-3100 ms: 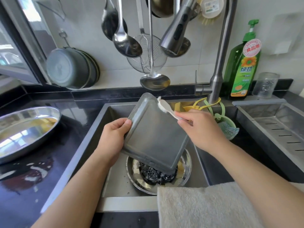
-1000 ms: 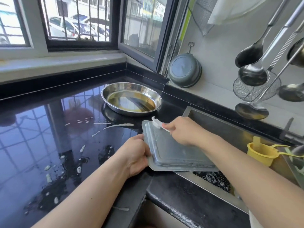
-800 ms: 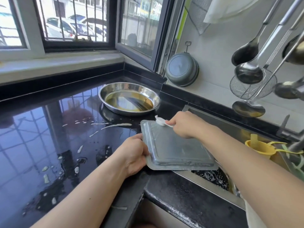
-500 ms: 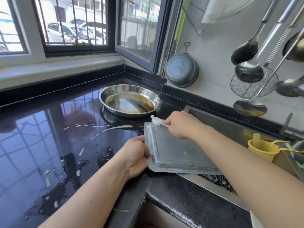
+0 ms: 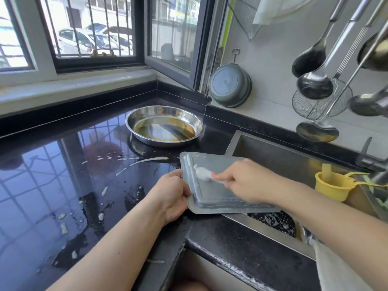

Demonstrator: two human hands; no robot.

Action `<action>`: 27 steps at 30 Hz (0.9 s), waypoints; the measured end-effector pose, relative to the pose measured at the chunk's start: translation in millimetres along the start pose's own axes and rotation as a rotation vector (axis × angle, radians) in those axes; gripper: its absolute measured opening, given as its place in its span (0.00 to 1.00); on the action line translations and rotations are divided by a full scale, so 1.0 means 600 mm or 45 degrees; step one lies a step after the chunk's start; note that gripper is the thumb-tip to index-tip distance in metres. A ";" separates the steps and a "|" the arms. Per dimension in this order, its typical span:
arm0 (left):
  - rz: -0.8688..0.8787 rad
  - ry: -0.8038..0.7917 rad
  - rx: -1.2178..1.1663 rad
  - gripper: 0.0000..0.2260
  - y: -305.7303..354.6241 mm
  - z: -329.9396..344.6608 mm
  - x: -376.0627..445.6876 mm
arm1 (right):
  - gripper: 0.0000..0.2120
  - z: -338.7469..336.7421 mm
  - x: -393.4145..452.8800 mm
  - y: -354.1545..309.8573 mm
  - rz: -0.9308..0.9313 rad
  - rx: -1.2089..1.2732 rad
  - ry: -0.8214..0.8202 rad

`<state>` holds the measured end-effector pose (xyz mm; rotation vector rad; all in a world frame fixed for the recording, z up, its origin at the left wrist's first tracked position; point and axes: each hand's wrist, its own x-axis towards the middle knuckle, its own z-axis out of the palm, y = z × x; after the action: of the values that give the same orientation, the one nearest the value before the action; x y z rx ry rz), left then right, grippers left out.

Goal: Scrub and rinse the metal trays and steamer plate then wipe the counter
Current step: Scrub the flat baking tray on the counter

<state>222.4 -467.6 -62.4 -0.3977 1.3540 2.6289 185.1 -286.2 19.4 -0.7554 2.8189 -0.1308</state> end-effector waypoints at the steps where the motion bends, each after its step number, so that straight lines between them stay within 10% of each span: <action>1: 0.009 0.001 0.002 0.32 0.001 0.001 0.000 | 0.24 0.006 -0.015 -0.012 -0.043 0.042 -0.037; 27: 0.036 0.003 0.002 0.30 -0.002 0.004 -0.001 | 0.26 0.065 -0.090 -0.017 -0.033 0.027 0.182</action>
<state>222.8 -464.6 -61.9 -0.3840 1.3724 2.6509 244.7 -268.9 -7.1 -0.8089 2.9374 -0.2270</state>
